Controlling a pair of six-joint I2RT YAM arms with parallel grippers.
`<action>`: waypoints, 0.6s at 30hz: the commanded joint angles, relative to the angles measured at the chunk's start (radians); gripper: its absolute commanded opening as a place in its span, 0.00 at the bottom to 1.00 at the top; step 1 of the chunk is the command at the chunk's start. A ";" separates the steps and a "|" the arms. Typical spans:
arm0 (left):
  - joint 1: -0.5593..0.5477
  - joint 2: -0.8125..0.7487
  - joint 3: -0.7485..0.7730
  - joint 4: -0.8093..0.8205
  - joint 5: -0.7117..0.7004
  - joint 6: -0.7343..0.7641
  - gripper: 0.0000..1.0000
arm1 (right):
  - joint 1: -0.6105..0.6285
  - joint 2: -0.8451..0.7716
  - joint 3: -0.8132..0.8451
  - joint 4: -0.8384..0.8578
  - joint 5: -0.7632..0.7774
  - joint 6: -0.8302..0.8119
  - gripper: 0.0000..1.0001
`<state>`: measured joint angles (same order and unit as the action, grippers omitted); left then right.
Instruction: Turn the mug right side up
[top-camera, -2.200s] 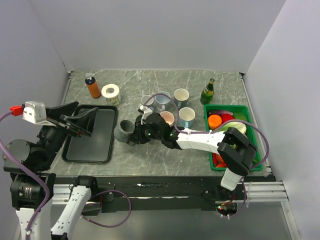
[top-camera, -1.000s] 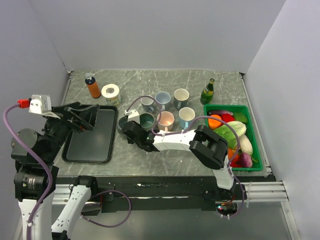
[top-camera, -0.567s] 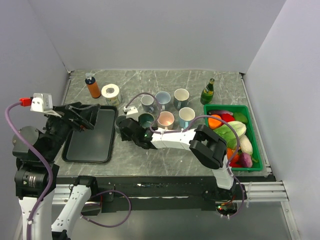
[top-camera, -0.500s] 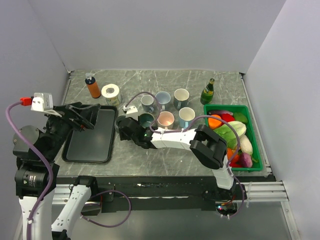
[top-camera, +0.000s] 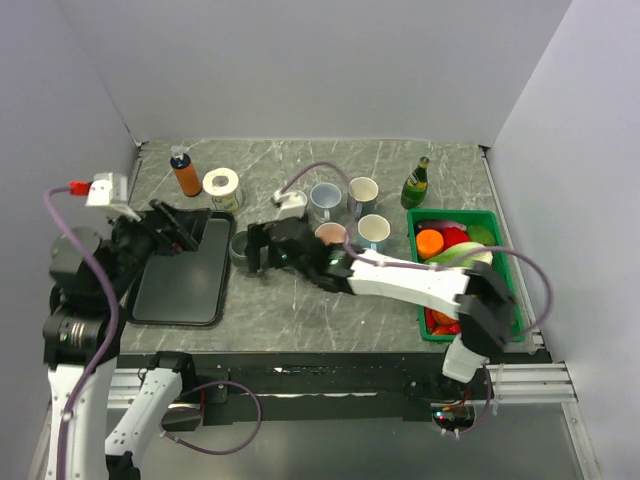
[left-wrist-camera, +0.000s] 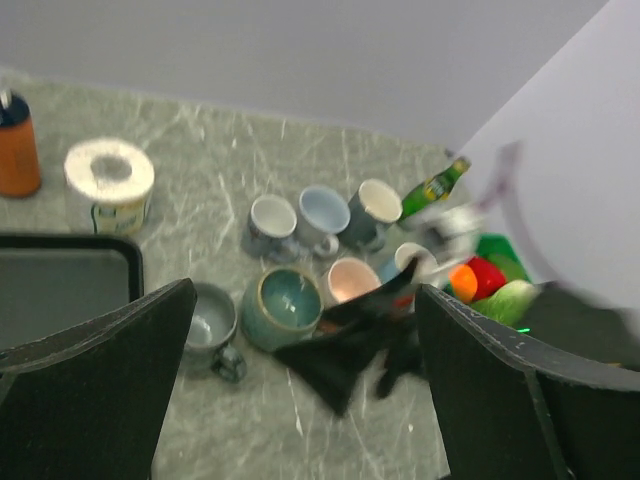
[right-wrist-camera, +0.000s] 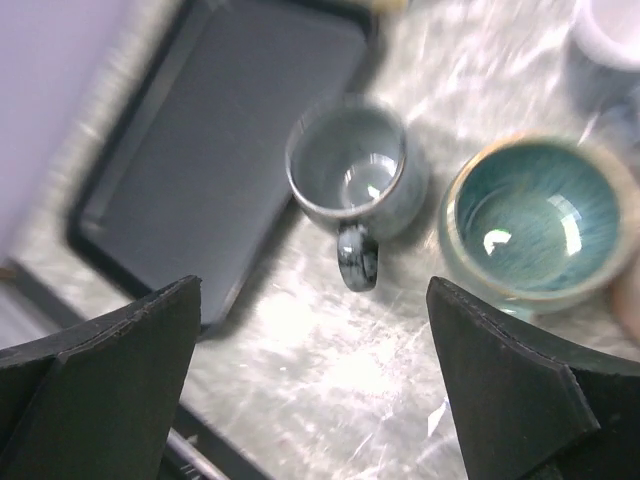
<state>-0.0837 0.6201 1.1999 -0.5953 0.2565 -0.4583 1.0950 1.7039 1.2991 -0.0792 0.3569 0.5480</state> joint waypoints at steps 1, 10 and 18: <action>0.001 0.075 -0.045 -0.044 0.023 -0.039 0.96 | -0.079 -0.183 -0.056 -0.103 -0.030 0.003 1.00; 0.001 0.056 -0.154 -0.018 -0.055 -0.098 0.96 | -0.335 -0.599 -0.268 -0.318 0.057 0.013 1.00; 0.001 0.018 -0.131 -0.086 -0.097 -0.072 0.96 | -0.409 -0.852 -0.229 -0.554 0.304 0.027 1.00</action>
<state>-0.0837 0.6487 1.0344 -0.6537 0.1997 -0.5278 0.7063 0.9333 1.0180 -0.4854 0.4858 0.5579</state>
